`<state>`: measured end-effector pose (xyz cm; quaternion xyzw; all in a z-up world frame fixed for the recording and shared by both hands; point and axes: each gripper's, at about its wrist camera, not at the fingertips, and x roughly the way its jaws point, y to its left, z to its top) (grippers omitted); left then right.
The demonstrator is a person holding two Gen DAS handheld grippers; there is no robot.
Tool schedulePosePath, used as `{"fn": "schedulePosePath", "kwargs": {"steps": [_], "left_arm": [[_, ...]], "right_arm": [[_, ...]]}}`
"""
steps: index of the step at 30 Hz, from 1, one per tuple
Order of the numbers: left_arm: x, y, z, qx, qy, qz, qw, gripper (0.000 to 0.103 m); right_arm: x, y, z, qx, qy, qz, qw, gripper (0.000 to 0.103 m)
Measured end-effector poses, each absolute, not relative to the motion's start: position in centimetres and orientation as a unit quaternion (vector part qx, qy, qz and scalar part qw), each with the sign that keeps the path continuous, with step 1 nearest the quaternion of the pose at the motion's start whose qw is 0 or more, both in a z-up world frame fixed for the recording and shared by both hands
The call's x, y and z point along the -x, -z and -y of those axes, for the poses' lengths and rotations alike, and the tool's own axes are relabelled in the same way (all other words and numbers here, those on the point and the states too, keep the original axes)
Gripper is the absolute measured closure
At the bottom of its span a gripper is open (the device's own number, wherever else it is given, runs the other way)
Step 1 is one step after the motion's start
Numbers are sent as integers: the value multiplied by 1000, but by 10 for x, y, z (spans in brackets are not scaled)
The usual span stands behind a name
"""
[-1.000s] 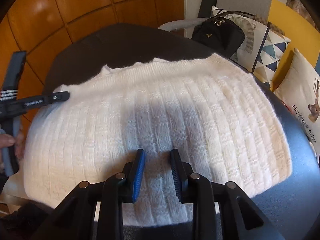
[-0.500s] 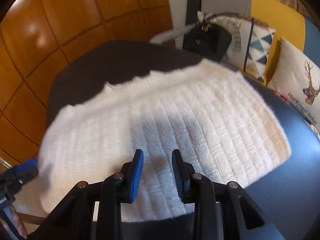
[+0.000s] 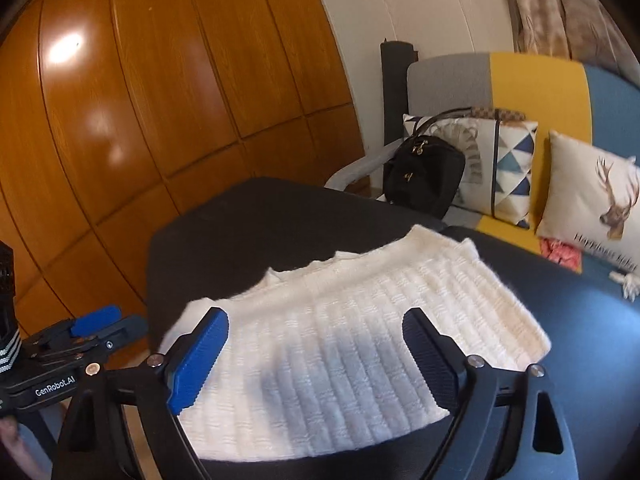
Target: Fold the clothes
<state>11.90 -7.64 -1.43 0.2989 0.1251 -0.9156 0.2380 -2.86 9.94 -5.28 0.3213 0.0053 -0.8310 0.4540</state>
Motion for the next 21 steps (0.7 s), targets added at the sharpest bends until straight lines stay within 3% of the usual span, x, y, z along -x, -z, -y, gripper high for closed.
{"fn": "schedulePosePath", "kwargs": {"steps": [21], "left_arm": [[-109,10,70,-327,899,-100,272,25]], "right_arm": [[21,49,-93,-300,851,-73,425,12]]}}
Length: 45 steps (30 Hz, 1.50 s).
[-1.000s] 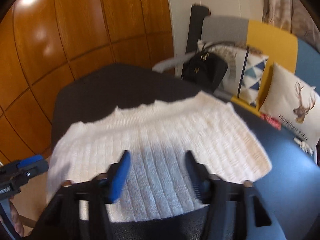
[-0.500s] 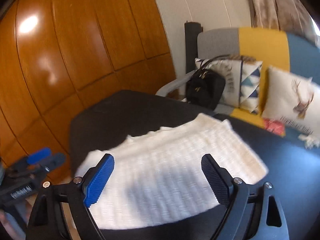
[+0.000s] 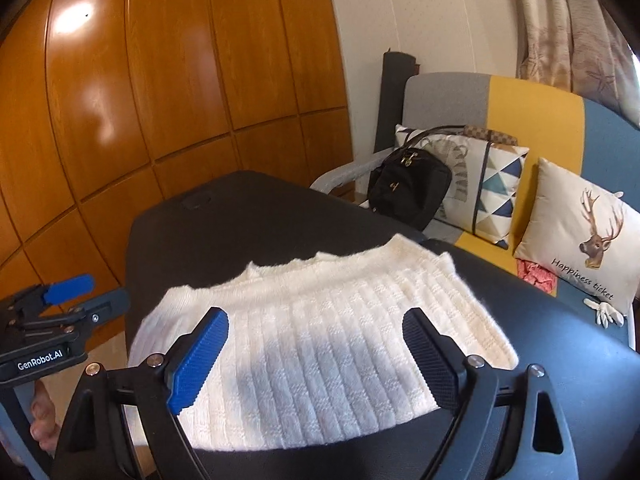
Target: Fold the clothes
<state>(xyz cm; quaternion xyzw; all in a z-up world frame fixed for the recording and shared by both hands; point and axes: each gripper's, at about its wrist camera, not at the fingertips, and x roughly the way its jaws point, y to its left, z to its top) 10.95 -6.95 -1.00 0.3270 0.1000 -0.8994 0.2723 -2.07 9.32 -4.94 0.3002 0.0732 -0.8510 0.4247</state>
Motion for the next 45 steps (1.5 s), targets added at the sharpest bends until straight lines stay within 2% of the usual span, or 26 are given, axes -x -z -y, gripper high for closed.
{"fn": "schedulePosePath", "kwargs": {"steps": [6,14,24,35,45], "left_arm": [[-109,9,65,-323,906,-96,256,25],[-111,19,88,-331,906,-183,190,25],[-113,22,99,-335,896,-197,216,18],[-115,12,92,-329,898,-117,269,15],[-118,0,87,-316,912,-101,243,15]], "right_arm": [[17,56,-92,-306,844,-83,432,12],[14,63,-89,-312,839,-104,433,12],[7,72,-84,-312,839,-137,424,12],[1,71,-84,-302,839,-155,425,12],[-6,72,-79,-294,837,-177,426,12]]}}
